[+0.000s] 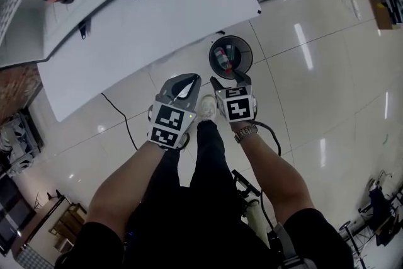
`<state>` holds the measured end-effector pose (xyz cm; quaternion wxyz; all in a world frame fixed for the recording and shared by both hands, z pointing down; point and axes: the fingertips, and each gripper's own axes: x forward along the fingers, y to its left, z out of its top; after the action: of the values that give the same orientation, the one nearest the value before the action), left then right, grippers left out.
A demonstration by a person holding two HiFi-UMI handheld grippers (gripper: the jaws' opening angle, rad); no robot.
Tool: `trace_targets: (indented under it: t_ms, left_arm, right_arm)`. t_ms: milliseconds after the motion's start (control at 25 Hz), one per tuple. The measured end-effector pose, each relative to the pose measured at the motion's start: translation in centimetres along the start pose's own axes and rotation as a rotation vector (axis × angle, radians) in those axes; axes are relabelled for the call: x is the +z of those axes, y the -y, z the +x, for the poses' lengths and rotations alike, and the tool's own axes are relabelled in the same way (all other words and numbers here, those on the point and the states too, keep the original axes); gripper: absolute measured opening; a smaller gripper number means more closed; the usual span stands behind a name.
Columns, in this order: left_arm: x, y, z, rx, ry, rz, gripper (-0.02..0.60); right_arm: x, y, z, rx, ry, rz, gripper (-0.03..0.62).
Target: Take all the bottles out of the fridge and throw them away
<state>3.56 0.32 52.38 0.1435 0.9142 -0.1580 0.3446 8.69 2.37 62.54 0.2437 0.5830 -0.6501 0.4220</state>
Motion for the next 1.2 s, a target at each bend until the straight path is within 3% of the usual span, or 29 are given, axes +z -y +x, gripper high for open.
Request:
trace_targets:
  t_ms: [360, 600, 880, 1200]
  left_arm:
    - [3.6, -3.1, -8.8, 0.155, 0.145, -0.076, 0.012]
    - [5.9, -7.9, -16.2, 0.284, 0.276, -0.126, 0.012]
    - [6.2, -13.4, -22.6, 0.406, 0.36, -0.164, 0.012]
    - [6.7, -19.9, -27.8, 0.472, 0.406, -0.184, 0.012]
  right_arm:
    - [8.4, -7.5, -7.4, 0.075, 0.15, -0.166, 0.29]
    - [14.7, -14.3, -10.7, 0.133, 0.257, -0.292, 0.291]
    - [20.8, -22.1, -11.1, 0.199, 0.352, -0.442, 0.29]
    - [29.1, -28.9, -8.6, 0.202, 0.413, -0.523, 0.291]
